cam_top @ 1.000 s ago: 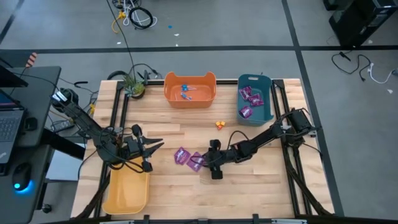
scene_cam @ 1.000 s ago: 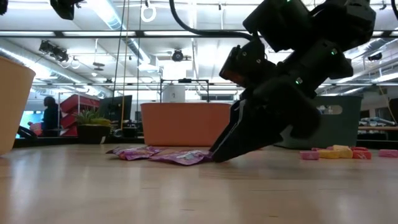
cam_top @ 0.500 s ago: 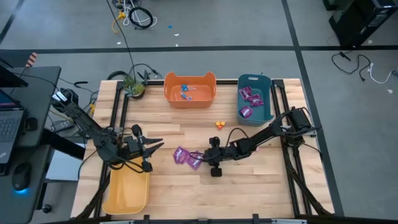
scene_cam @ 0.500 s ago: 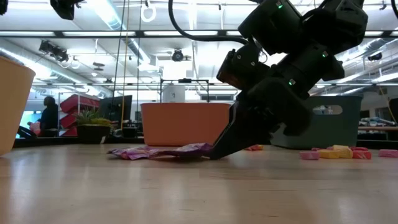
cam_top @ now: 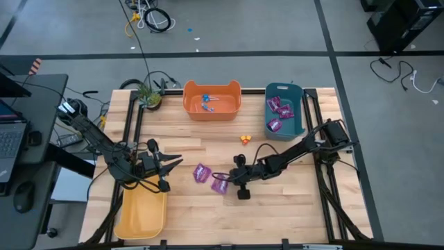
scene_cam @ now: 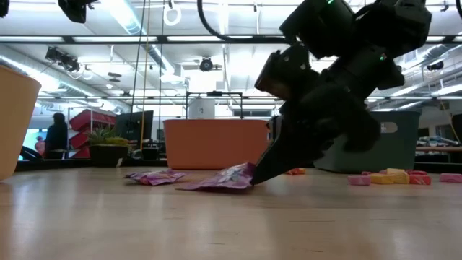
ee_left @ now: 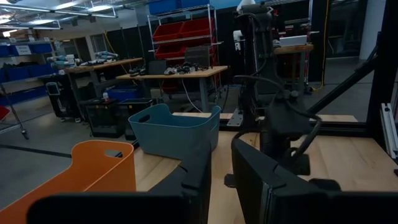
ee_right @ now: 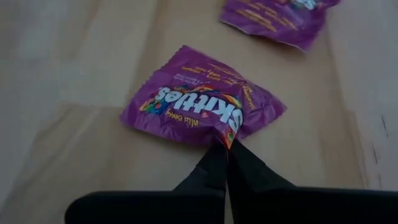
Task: Sort candy
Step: Put the right purple candy into the blue bin
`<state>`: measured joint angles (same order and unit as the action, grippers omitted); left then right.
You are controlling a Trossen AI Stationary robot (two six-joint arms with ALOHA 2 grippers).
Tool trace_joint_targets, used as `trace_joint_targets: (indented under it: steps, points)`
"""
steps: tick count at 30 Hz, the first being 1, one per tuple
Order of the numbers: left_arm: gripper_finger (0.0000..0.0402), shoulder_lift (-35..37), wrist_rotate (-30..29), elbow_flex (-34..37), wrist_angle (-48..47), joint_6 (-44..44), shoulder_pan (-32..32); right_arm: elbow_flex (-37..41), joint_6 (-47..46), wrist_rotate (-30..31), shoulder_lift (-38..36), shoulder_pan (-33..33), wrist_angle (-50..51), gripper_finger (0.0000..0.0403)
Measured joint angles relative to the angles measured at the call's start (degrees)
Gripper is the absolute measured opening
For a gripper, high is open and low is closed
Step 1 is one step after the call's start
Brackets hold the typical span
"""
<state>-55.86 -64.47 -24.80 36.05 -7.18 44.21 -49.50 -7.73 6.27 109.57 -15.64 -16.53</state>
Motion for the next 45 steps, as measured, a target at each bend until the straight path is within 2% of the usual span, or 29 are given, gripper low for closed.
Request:
trace_joint_targets:
  steps: [11,17,24,35,45]
  points:
    - [0.0067,-0.02,0.00,0.00,0.00,0.00,-0.02,0.00,0.84,2.93,-7.99,-0.54,2.84,0.0000]
    - [0.0067,0.00,0.00,0.00,0.00,0.00,-0.02,-0.02,0.16,5.15,-15.35,-0.40,8.47,0.0000]
    - [0.0067,-0.01,0.00,0.00,-0.01,0.02,0.00,-0.04,-0.25,10.40,-24.63,0.67,16.61,0.0000]
    - [0.0067,0.00,0.00,0.00,-0.01,0.11,0.00,-0.06,-1.77,15.05,-36.69,5.96,30.06,0.0000]
    - [0.0067,-0.01,0.00,0.00,-0.02,0.07,0.00,-0.09,-1.76,17.56,-45.78,13.51,39.48,0.0000]
